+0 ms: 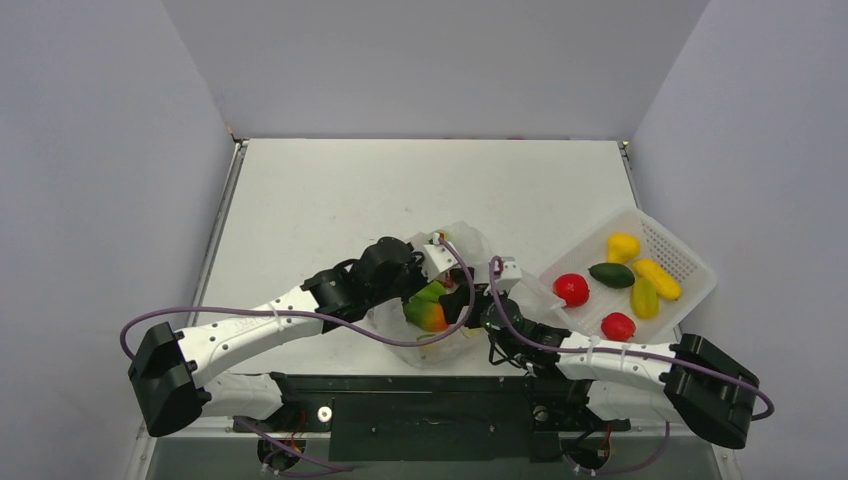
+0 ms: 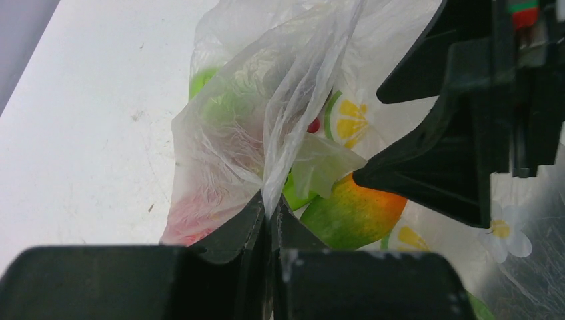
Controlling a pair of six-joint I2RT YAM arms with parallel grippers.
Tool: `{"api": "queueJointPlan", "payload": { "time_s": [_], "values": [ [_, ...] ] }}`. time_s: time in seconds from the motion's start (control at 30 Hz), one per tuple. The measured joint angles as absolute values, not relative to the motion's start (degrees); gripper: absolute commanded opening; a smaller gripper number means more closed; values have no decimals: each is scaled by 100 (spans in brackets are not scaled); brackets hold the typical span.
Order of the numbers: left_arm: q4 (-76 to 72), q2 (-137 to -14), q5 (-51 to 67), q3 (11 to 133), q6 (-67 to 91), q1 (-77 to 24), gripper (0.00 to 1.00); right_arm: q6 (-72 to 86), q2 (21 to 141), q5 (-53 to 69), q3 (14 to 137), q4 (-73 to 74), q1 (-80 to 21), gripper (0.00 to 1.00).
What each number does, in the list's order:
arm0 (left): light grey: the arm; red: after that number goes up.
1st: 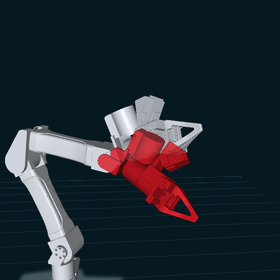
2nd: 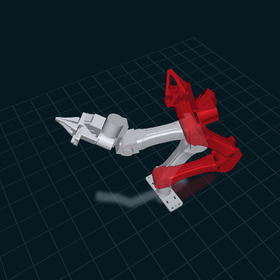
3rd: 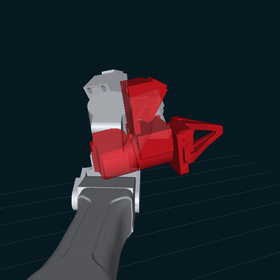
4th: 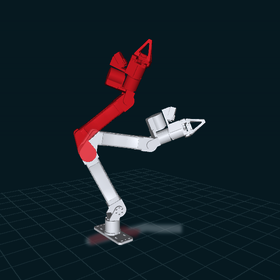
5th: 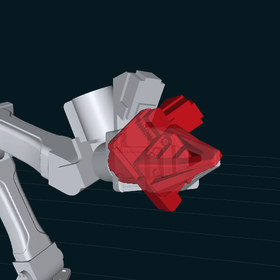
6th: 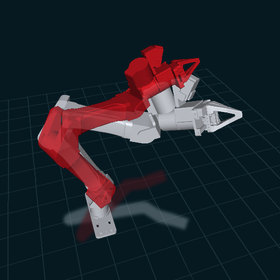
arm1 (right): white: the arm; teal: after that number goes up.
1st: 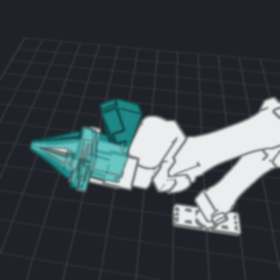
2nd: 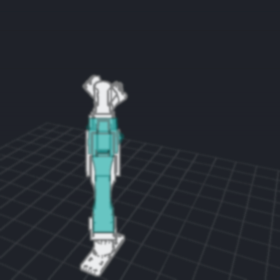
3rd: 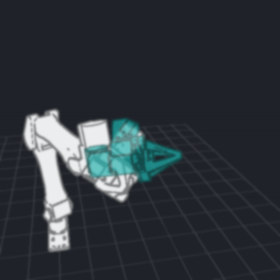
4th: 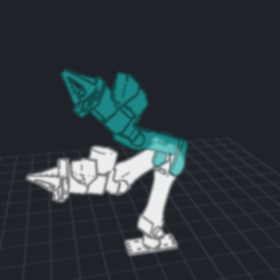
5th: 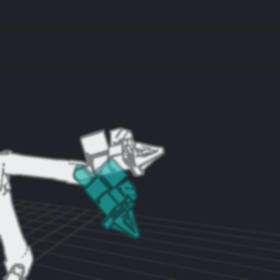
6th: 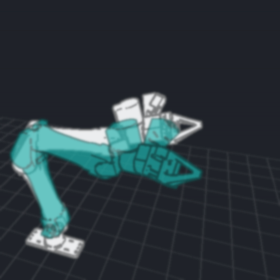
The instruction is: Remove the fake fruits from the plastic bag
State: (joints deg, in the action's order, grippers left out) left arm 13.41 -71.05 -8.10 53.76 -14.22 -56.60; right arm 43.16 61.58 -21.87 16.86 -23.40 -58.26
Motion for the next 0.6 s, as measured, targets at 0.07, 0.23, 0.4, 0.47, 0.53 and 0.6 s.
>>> {"api": "queueJointPlan", "payload": {
  "time_s": [0.07, 0.23, 0.4, 0.47, 0.53, 0.6],
  "values": [
    [1343, -7105, -810, 5376, -1422, -5669, 1, 4215, 6440, -2102, 1815, -2338, -5806, 79],
    [1343, -7107, -812, 5376, -1424, -5708, 1, 3920, 7057, -1859, 2045, -2508, -5835, 84],
    [1345, -7118, -814, 5376, -1422, -5714, 1, 3551, 7782, -1865, 2405, -2630, -6090, 85],
    [1354, -7129, -816, 5376, -1422, -5723, 1, 3505, 8138, -1914, 2563, -2742, -6195, 85],
    [1378, -7131, -821, 5376, -1424, -5723, 1, 3516, 8427, -1979, 2633, -2838, -6226, 84],
    [1404, -7131, -838, 5376, -1422, -5723, 1, 3522, 8691, -2049, 2681, -2915, -6241, 81]
  ]
}}
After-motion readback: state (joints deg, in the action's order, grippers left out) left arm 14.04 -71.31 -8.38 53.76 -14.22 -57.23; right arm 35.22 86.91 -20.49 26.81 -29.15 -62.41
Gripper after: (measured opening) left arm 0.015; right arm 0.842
